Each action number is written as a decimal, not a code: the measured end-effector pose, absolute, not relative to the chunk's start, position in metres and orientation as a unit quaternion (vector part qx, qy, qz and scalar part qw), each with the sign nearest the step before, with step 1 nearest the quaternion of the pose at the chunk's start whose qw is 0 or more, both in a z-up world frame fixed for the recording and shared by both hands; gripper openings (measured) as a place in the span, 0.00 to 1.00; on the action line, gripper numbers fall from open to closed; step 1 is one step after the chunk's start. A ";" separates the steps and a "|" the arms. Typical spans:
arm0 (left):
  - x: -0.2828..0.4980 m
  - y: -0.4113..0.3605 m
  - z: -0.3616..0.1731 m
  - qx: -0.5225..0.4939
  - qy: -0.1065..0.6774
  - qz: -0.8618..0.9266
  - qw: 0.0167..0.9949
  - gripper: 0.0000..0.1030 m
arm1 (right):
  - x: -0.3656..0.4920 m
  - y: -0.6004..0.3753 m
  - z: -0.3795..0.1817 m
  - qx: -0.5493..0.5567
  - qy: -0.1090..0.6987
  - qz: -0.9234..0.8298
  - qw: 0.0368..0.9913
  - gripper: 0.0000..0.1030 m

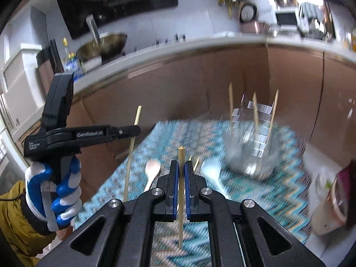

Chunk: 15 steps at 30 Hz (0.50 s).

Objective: Organize utensils
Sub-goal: 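Carry the chopsticks to the wire holder and drop them in with both tools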

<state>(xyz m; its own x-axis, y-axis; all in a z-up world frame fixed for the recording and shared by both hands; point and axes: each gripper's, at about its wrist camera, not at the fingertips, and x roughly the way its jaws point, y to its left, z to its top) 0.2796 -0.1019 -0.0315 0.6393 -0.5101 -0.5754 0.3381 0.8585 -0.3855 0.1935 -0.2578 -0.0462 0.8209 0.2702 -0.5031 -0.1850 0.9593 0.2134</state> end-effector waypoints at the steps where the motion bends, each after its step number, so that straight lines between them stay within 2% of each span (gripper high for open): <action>1: 0.284 -0.108 -0.020 -0.123 0.342 -0.241 0.900 0.05 | 0.196 -0.263 -0.038 0.077 0.265 0.116 0.954 0.05; 8: 0.324 -0.158 0.035 -0.131 0.269 -0.261 0.918 0.05 | 0.233 -0.301 0.013 0.058 0.190 0.071 0.977 0.05; 15: 0.373 -0.214 0.029 -0.132 0.254 -0.265 0.921 0.05 | 0.279 -0.329 0.016 0.038 0.148 0.025 0.988 0.05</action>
<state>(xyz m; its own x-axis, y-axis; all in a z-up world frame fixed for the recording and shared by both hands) 0.3727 -0.2140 0.0287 0.7306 -0.5544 -0.3985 0.4199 0.8250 -0.3782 0.2792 -0.3288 0.0160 0.9547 0.0602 -0.2915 -0.0376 0.9959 0.0826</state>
